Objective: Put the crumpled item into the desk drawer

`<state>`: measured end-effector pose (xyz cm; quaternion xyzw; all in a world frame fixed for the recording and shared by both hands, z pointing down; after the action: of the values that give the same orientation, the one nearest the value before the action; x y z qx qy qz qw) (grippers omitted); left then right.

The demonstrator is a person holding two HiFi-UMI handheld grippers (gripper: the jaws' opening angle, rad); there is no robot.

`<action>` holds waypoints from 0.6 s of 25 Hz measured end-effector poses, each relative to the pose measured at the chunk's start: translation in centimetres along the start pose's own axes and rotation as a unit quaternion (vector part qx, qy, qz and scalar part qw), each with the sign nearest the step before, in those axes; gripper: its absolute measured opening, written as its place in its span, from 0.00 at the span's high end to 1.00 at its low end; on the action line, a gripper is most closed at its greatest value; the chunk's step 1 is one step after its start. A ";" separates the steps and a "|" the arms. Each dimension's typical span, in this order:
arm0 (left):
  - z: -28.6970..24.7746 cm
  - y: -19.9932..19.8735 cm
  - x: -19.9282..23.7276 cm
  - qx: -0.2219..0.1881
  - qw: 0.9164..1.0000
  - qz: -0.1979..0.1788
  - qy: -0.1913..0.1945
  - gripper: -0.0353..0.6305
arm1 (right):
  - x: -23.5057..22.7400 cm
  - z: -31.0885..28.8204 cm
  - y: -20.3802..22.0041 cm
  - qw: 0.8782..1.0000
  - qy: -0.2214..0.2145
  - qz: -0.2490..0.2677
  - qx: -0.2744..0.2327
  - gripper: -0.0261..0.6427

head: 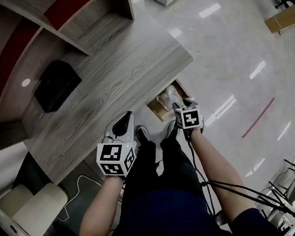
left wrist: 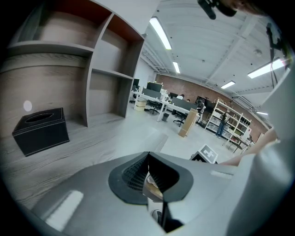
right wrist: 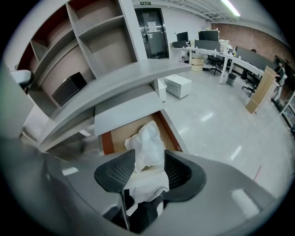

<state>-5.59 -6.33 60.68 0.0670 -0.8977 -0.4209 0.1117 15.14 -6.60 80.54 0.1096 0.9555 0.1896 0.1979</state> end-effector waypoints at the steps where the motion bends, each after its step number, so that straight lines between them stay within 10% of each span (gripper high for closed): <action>1: 0.0 0.0 -0.1 -0.001 1.000 0.000 0.000 0.94 | -0.3 0.1 -0.1 1.000 0.004 -0.001 -0.003 0.66; 15: -0.4 -4.8 -1.3 -0.046 0.999 -0.008 0.006 0.94 | -1.1 8.7 -8.8 0.987 0.024 0.012 -0.160 0.61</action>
<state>-4.06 -9.43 57.01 0.0717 -0.8762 -0.4623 0.1163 18.59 -12.04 69.92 0.0830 0.9159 0.3450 0.1879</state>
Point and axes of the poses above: the fingertips, and each gripper's own axes: z backward along the fingers, x to its left, y out of its underside, the point moved 1 cm from there along z, backward along the fingers, and after that the axes turned 11 degrees about -y, right-handed, at the moved point
